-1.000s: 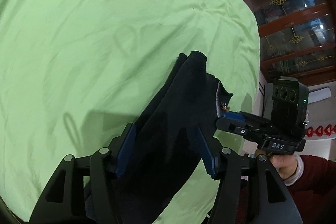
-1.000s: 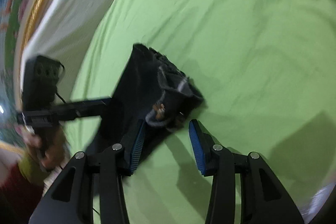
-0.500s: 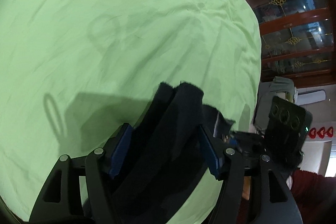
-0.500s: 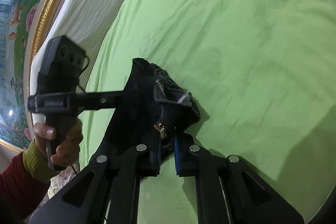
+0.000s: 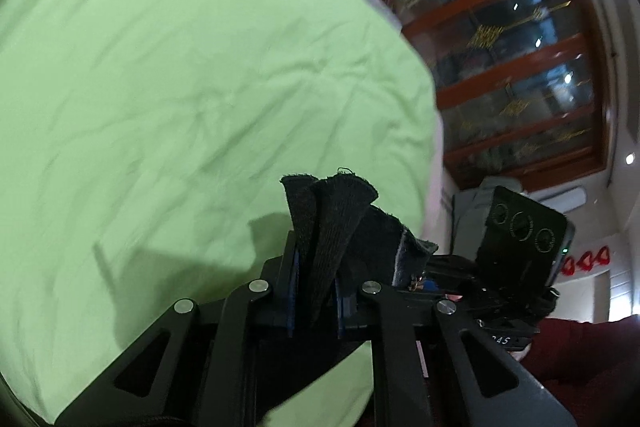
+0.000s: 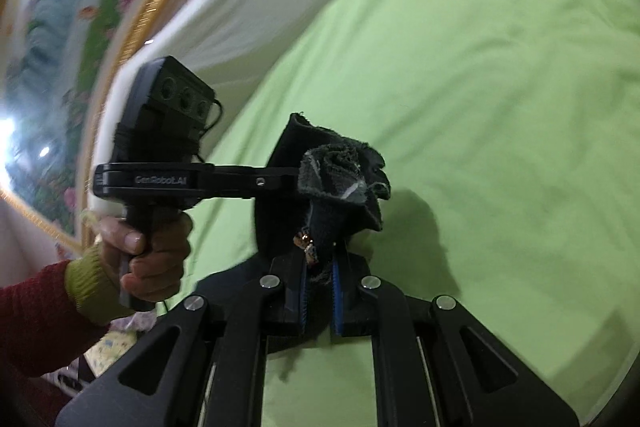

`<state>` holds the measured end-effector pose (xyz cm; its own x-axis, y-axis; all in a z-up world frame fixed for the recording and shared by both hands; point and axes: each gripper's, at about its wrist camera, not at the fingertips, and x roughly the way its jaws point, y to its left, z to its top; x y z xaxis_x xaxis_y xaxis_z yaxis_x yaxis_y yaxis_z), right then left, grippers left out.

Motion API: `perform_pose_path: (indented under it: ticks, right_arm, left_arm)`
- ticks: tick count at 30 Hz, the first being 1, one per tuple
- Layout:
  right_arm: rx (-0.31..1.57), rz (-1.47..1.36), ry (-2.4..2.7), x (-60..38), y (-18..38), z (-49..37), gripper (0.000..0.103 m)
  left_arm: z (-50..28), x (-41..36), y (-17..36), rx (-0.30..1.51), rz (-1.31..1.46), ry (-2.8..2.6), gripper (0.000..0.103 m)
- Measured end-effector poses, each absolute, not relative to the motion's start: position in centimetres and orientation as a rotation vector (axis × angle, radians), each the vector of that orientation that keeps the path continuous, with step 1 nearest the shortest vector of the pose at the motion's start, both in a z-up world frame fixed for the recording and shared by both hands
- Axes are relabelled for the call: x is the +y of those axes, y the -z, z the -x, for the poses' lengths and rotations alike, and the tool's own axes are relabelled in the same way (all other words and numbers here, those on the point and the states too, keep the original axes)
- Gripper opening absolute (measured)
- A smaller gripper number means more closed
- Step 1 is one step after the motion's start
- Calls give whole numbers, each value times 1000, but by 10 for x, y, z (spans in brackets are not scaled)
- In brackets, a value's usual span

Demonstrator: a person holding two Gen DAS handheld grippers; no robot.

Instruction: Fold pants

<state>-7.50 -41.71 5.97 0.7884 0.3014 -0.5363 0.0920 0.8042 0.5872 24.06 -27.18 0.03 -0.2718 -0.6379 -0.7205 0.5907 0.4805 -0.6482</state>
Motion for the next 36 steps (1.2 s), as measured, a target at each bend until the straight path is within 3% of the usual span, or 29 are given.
perform_pose_path:
  ticks: [14,26,36]
  right_arm:
    - [713,-526,-409,-318,-77,45,11]
    - [844,-431,-496,-255,-32,14,11]
    - [952,-382,-501,-222,-8,-22,16]
  left_arm:
    - [-206,-132,-47,1272,276,1020,12]
    - [-177,-37,0,1257,418,792,13]
    - [-167,-6,38,1300,452,652,13]
